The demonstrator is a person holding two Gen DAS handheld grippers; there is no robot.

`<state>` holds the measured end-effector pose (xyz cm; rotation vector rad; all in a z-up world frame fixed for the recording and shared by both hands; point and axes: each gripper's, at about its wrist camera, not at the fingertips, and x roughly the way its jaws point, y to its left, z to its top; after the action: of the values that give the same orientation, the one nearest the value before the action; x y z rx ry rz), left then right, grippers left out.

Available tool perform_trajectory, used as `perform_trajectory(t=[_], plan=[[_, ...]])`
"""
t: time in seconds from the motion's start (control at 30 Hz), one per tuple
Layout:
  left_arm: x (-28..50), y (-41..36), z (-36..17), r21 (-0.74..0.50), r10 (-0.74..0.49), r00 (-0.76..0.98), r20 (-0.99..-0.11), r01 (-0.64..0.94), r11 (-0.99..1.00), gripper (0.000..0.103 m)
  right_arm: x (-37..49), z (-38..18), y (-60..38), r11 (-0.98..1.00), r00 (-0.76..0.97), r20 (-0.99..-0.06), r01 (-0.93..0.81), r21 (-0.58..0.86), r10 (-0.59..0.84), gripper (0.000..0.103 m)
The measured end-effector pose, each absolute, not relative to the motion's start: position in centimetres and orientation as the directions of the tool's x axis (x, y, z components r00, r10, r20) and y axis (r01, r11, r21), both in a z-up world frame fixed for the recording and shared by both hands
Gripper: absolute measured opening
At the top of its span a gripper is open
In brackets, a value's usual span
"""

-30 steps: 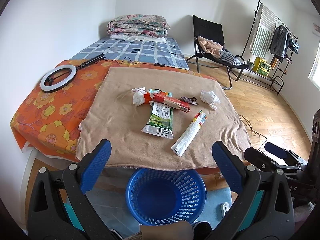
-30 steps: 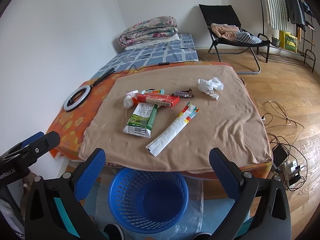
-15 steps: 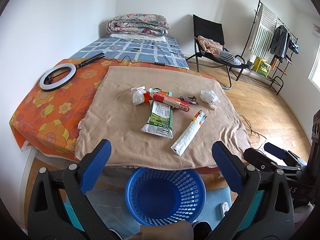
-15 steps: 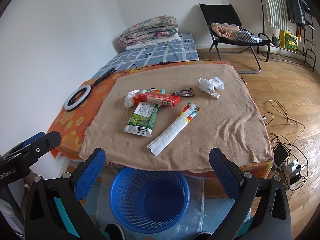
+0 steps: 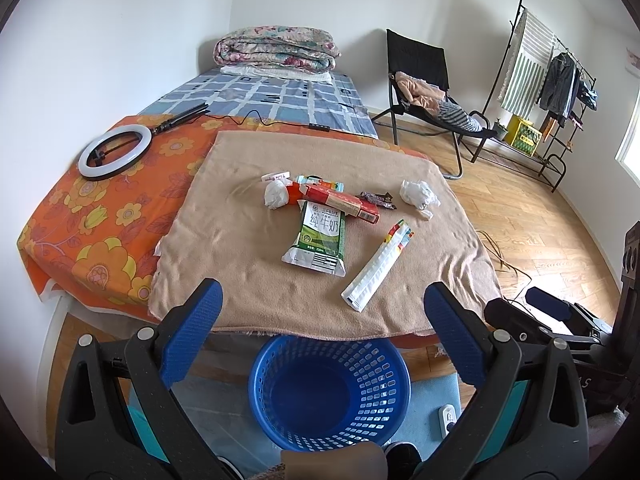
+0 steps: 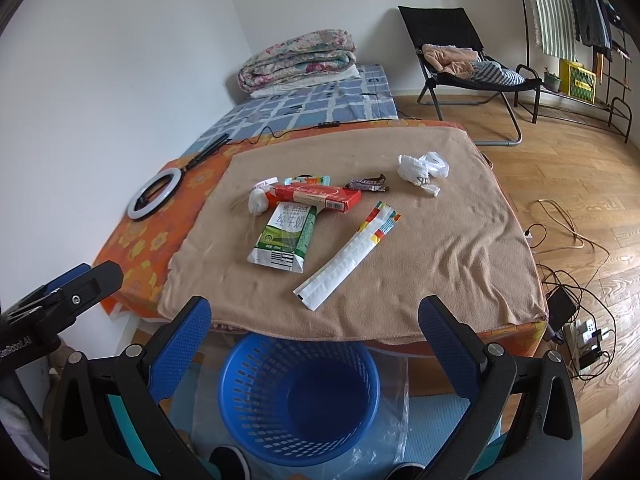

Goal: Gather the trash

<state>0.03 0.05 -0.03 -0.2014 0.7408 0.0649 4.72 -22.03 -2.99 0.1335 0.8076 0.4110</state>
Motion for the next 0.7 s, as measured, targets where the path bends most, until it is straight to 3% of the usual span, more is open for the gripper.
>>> perform_trajectory(t=[0.7], plan=[[0.46,0.05,-0.49,-0.163,-0.014,0.733,-0.680,-0.133,0.978,0.102,5.09,-3.28,-21.71,0.918,0.602,-0.695,-0.294,0.265,0.393,0.103]])
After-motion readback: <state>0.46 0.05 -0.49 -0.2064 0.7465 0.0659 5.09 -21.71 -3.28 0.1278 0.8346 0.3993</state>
